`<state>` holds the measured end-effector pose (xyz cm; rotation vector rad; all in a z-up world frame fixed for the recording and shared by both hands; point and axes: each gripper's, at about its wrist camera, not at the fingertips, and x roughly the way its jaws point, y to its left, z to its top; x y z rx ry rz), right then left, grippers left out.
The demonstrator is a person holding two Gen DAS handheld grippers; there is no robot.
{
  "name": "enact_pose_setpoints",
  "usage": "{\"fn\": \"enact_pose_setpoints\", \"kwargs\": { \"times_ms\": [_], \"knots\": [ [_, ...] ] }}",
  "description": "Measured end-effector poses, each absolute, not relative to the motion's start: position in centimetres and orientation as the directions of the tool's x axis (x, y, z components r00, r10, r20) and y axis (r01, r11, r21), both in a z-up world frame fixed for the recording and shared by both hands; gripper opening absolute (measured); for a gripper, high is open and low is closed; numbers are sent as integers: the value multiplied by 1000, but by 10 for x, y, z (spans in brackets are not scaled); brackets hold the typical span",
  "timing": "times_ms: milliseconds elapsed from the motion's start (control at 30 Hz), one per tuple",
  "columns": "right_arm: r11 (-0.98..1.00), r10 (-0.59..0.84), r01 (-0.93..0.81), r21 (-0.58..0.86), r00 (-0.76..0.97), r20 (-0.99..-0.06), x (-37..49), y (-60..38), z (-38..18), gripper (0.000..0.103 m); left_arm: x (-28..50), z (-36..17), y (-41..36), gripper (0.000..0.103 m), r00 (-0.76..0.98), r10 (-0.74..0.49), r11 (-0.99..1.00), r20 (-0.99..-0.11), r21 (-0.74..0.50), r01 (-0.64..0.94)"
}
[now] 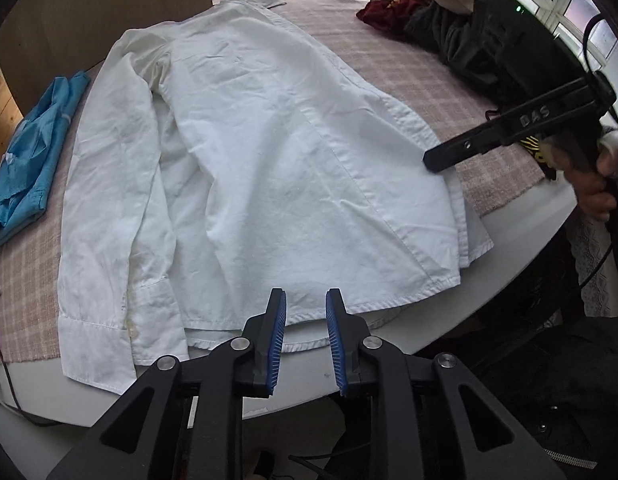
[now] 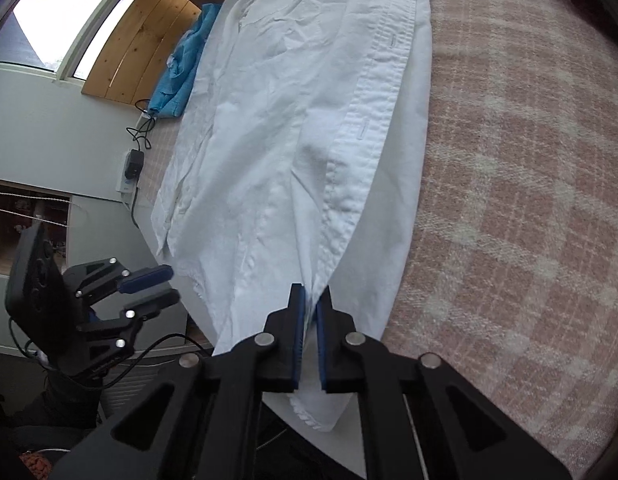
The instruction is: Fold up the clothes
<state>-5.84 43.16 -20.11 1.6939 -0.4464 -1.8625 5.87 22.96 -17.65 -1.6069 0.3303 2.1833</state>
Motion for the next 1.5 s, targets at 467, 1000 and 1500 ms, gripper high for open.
{"fn": "enact_pose_setpoints", "kwargs": {
  "times_ms": [467, 1000, 1500],
  "knots": [
    [-865, -472, 238, 442, -84, -878, -43, 447, -180, 21, 35, -200, 223, 21, -220, 110, -918, -969, -14, -397],
    [-875, -461, 259, 408, -197, -865, -225, 453, -169, 21, -4, -212, 221, 8, -231, 66, -974, -971, -12, -227],
    [-839, -521, 208, 503, -41, -852, -237, 458, -210, 21, -14, -212, 229, 5, -210, 29, -985, -977, 8, -170]
  ]
}}
